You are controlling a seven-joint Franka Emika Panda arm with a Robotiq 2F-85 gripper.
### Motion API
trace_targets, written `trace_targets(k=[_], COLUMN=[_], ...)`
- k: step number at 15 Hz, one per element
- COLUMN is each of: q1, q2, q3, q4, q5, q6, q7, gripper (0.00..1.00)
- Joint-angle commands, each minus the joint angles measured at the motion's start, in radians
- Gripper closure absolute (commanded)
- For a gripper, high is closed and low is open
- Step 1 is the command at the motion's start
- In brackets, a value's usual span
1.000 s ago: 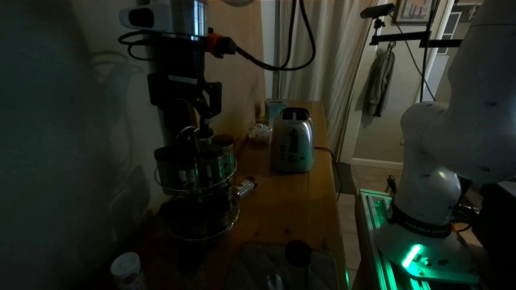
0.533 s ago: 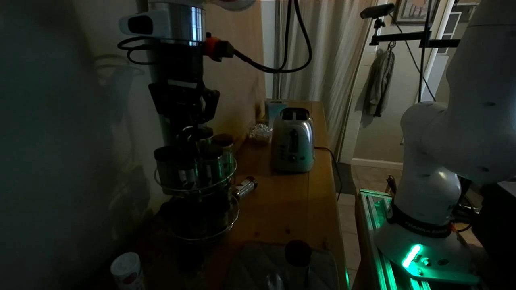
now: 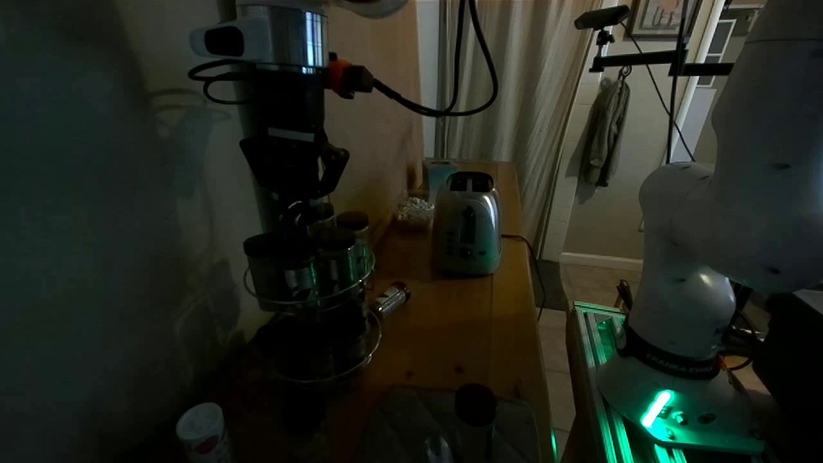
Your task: Turn the seasoning rack around, pick up the white container and put it in the slot of the rack
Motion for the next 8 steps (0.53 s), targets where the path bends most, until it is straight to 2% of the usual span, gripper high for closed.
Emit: trace_targets(k=[1, 4, 7, 8], q1=[-0.011, -0.011, -0.013, -0.013], q2=[0.025, 0.023, 0.020, 0.020], q3=[0.007, 0.009, 0.014, 0.015], q4=[0.039, 0.038, 0.039, 0.043], q5=[-0.028, -0.034, -0.056, -0.058], q6=[-0.023, -0.034, -0.053, -0.072], q7=[0.014, 0.036, 0.112, 0.142], gripper=[0.86, 0.87, 0.90, 0.81])
